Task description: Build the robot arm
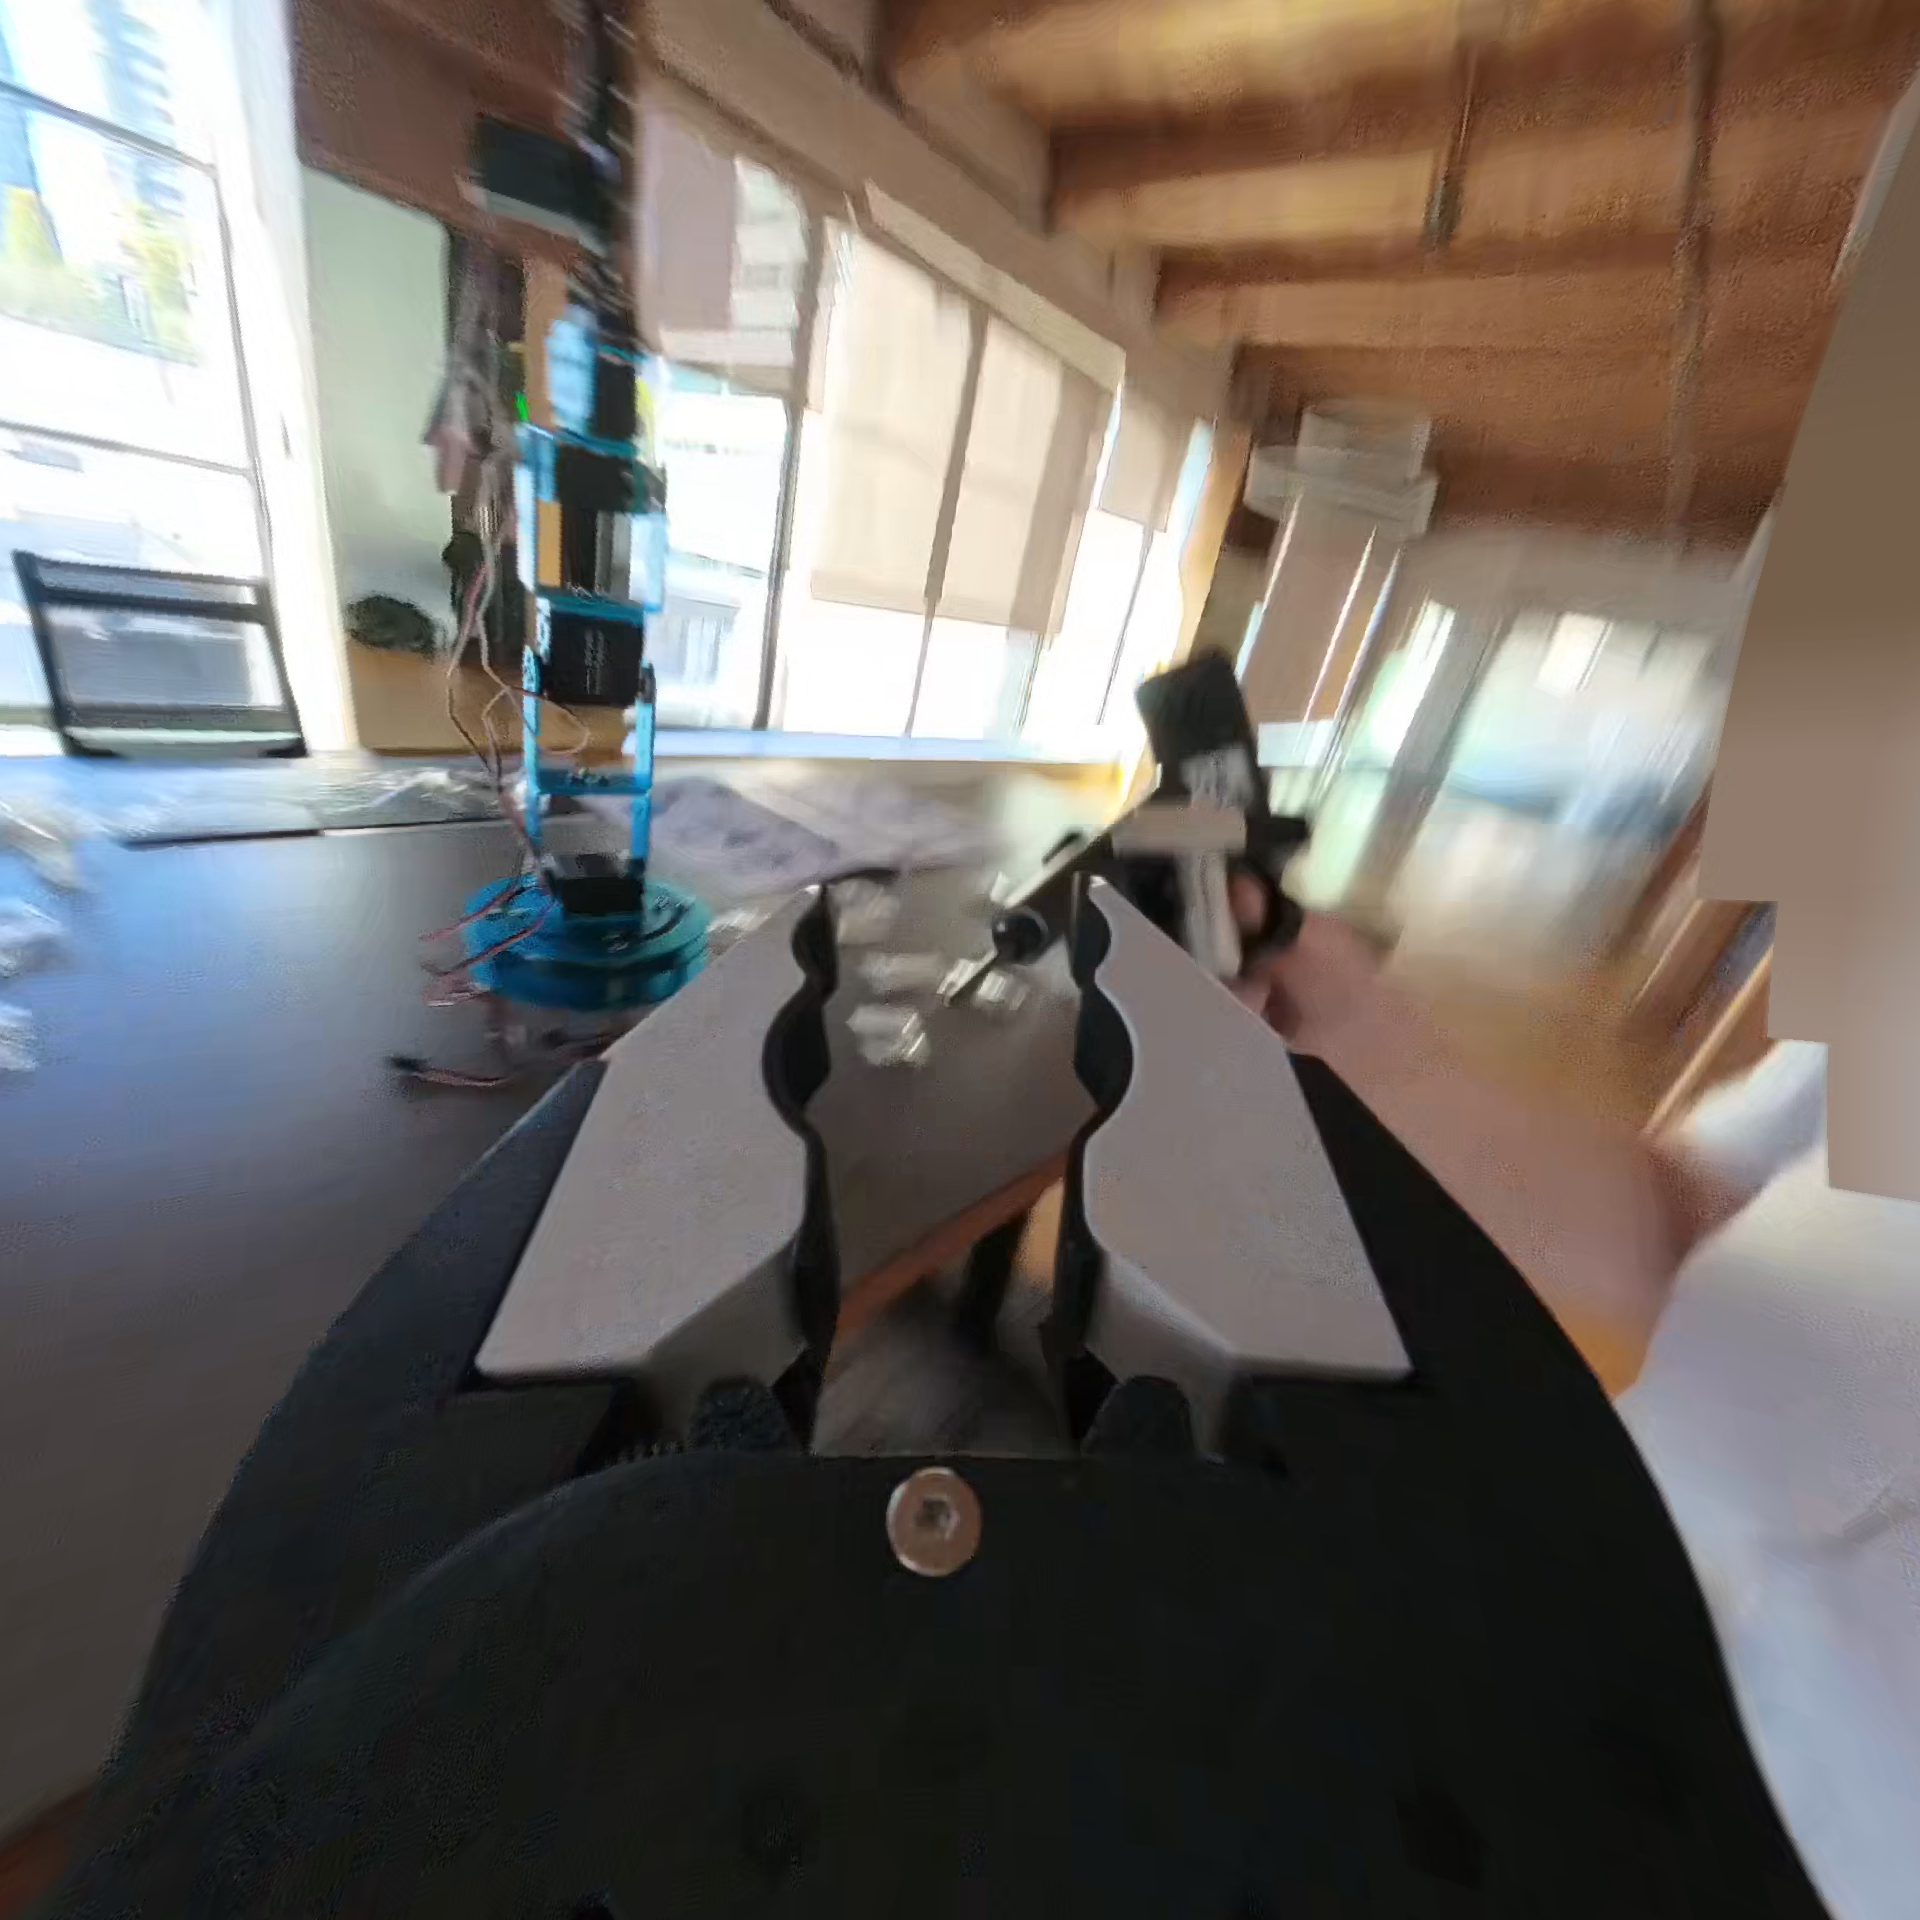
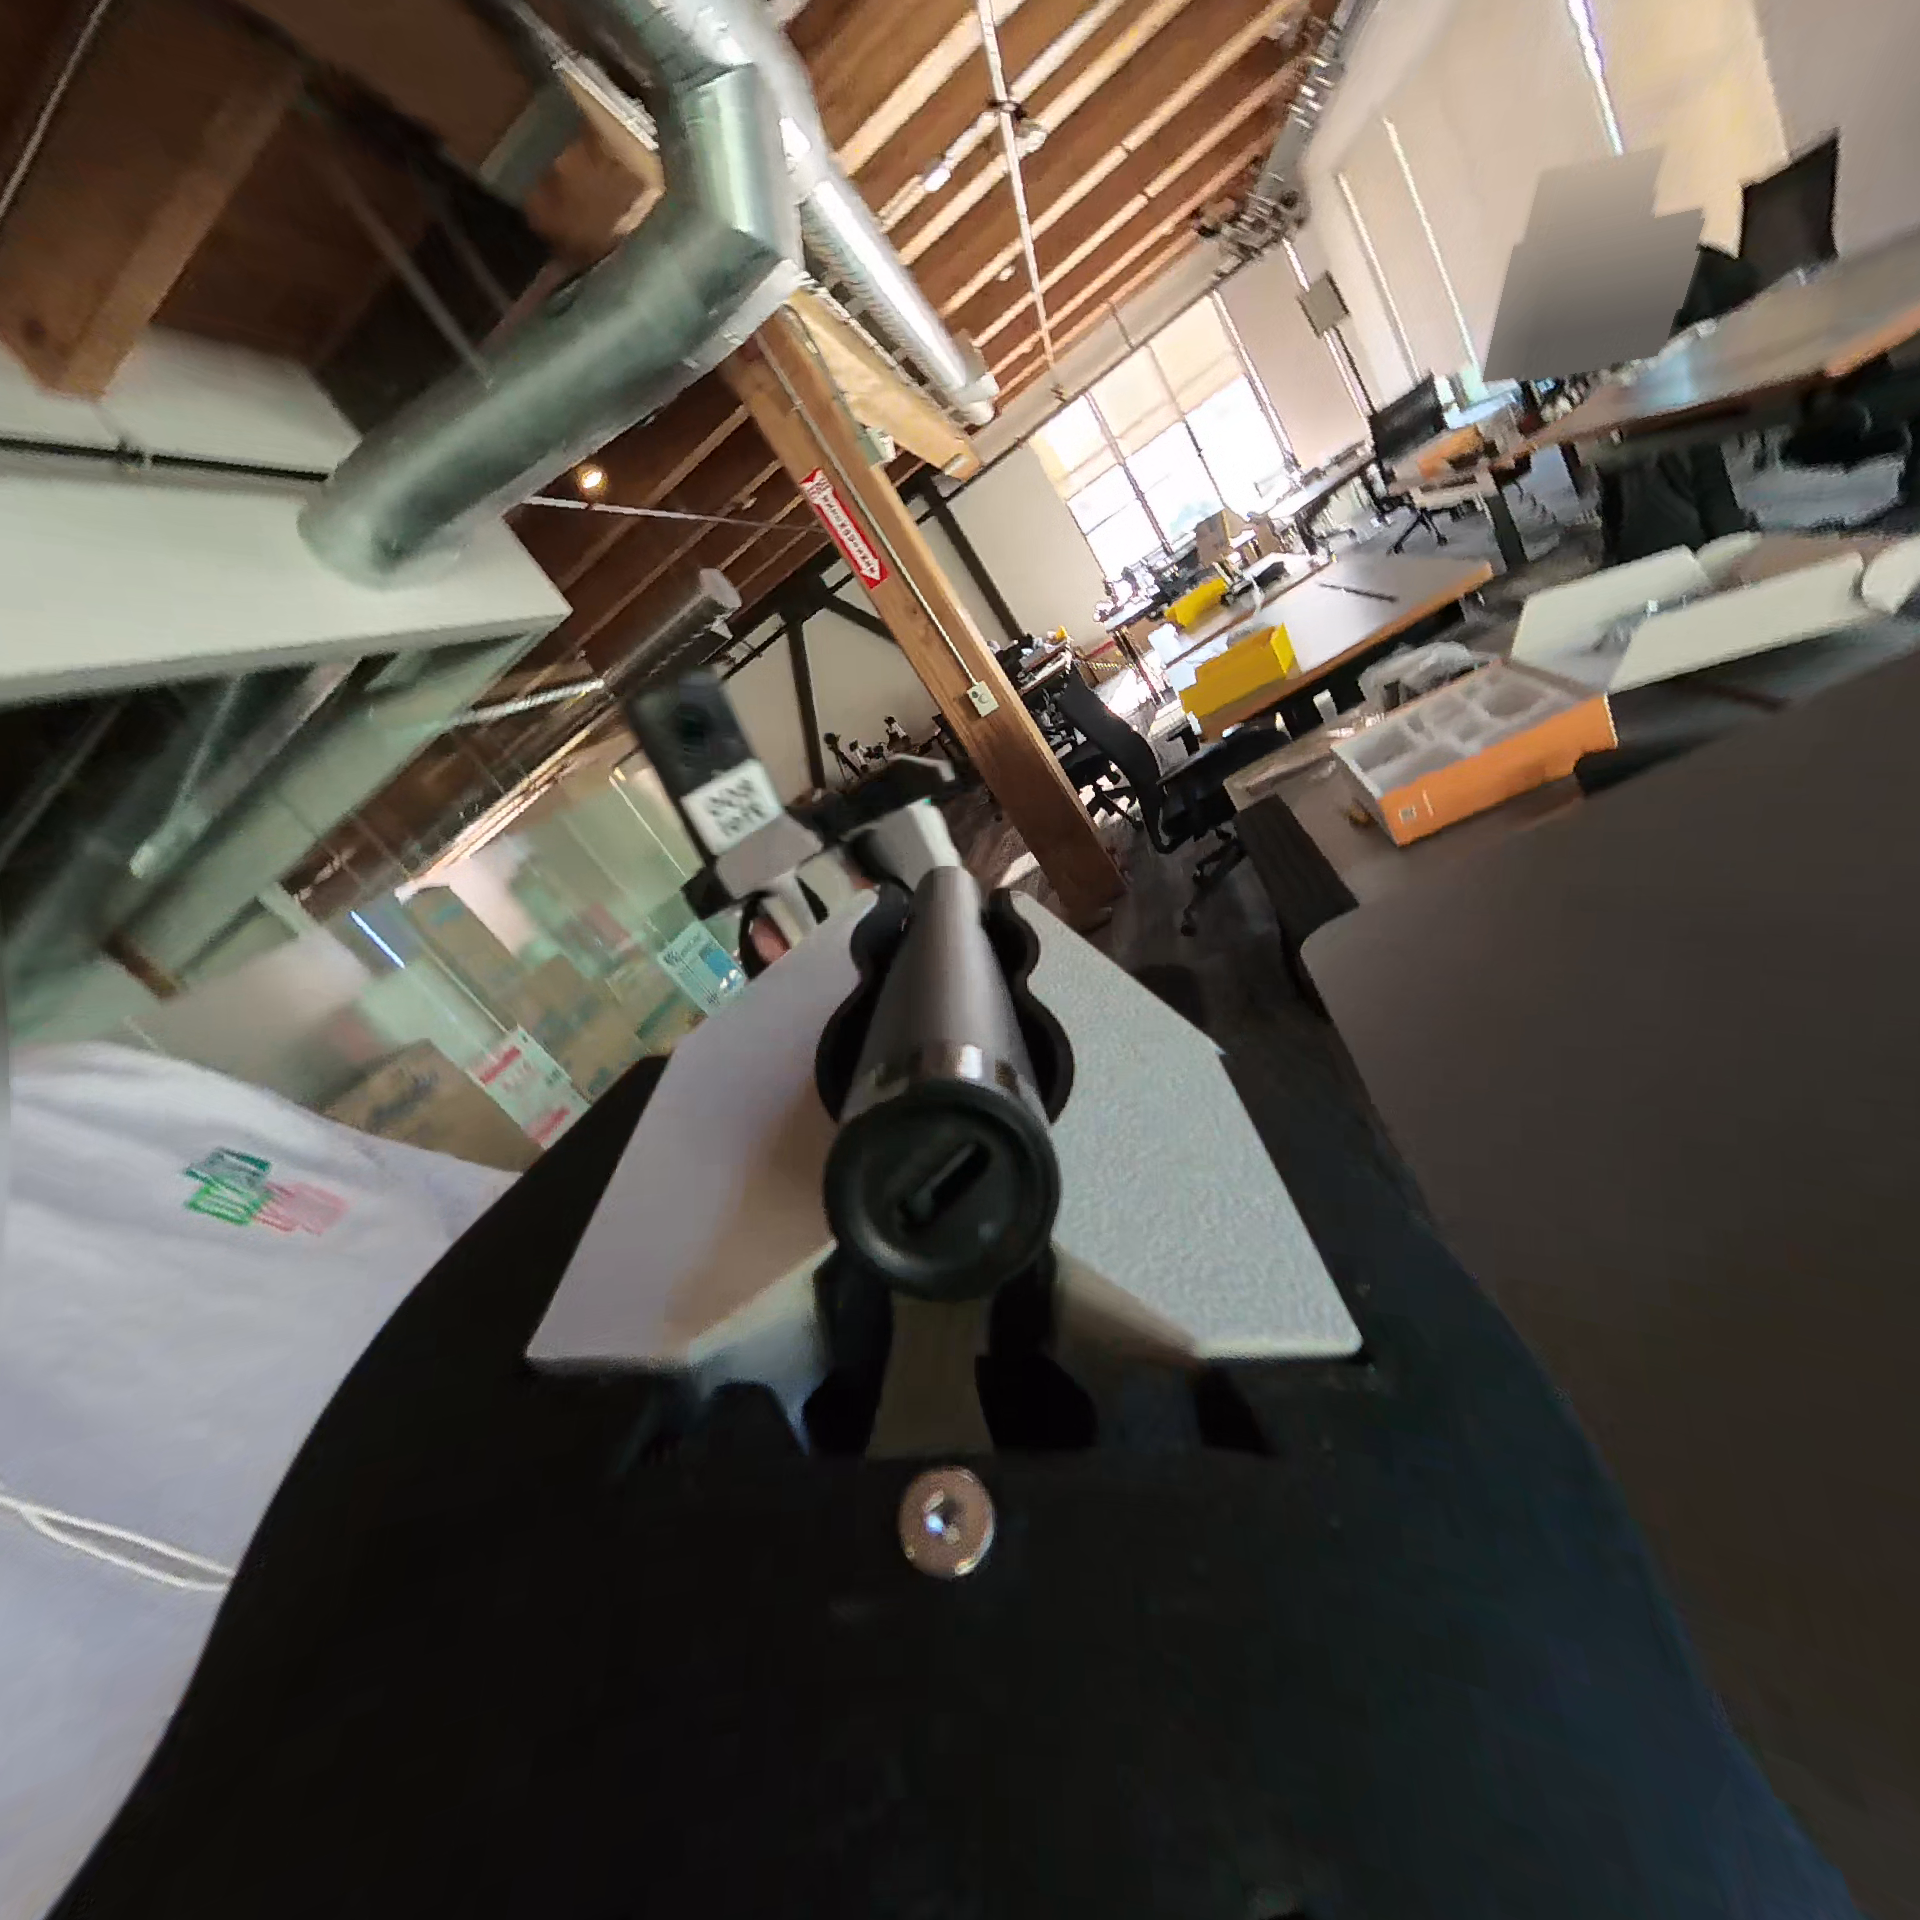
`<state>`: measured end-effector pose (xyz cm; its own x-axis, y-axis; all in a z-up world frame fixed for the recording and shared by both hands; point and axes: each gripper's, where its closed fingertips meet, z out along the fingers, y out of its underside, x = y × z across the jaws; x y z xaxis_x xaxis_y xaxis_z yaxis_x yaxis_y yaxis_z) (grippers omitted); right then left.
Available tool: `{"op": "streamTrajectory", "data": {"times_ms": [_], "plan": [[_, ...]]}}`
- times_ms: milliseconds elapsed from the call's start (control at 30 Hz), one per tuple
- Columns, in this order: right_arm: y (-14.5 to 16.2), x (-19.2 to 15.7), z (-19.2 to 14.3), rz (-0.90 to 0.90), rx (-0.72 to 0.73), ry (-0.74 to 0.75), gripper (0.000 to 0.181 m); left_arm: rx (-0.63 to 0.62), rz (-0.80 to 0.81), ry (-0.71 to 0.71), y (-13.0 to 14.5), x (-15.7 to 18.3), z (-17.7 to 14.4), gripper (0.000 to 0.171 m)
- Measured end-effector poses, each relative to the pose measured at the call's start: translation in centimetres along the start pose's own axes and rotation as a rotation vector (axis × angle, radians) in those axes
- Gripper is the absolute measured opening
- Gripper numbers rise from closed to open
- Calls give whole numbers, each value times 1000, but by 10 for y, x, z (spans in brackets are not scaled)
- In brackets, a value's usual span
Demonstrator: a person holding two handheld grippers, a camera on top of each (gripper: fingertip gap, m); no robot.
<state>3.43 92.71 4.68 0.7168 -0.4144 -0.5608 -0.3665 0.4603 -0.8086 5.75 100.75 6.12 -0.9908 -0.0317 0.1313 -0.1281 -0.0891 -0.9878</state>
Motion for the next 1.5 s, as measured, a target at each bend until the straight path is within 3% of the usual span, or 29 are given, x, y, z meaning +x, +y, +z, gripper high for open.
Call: {"op": "streamTrajectory", "data": {"times_ms": [33,100,233,433,467,567,767,933,1267,1433,1500], "plan": [[3,2,4,40,-2,18,16,-111,127,13,4,6,1,39],[8,4,13,91,-16,42,16,-271,359,25,12,10,7,46],[17,1,25,99,-50,67,16,-412,635,31,29,5,16,37],[22,-4,22,39,-78,82,16,-509,622,116,59,8,24,23],[21,-4,19,23,-86,84,16,-513,635,128,61,10,26,16],[16,-7,5,-62,-114,67,16,-497,698,138,57,16,40,16],[8,-14,-23,-170,-182,12,19,-462,741,198,44,48,88,16],[-12,-13,-64,-201,-113,-4,16,-501,791,233,50,66,128,16],[-14,20,-126,-136,-145,-22,16,-580,789,234,83,78,190,16],[-6,41,-132,-110,-142,-3,15,-636,754,229,101,68,198,16],[-7,61,-138,-169,-126,84,15,-669,685,168,104,44,186,18]]}}
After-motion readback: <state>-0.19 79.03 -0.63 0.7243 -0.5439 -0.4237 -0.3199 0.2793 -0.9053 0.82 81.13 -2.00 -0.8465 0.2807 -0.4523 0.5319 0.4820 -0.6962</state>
